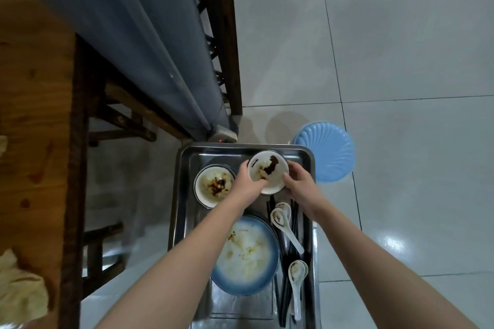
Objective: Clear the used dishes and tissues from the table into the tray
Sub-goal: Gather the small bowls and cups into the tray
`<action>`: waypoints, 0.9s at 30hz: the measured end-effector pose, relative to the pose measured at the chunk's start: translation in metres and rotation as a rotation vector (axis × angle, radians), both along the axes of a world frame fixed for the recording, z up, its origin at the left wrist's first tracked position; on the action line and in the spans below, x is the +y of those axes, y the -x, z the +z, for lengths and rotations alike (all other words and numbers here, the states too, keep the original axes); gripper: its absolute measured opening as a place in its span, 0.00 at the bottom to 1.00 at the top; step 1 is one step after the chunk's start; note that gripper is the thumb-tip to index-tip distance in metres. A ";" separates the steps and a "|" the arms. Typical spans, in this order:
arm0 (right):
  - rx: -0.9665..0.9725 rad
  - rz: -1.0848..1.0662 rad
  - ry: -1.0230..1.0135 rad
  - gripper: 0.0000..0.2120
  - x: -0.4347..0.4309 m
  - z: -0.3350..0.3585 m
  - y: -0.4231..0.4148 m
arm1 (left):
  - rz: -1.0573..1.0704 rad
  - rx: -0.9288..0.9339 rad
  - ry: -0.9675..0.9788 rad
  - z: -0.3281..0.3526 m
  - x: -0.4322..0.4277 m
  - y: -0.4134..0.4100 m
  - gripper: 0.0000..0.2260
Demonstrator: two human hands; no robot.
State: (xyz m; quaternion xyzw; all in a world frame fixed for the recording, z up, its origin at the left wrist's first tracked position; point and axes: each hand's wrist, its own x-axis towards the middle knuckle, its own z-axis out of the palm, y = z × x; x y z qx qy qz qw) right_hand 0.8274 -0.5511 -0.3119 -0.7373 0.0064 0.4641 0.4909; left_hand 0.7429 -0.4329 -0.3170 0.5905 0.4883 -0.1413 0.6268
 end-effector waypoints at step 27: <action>-0.143 0.053 0.018 0.28 -0.026 0.062 0.042 | -0.057 0.046 0.044 0.055 -0.013 0.056 0.36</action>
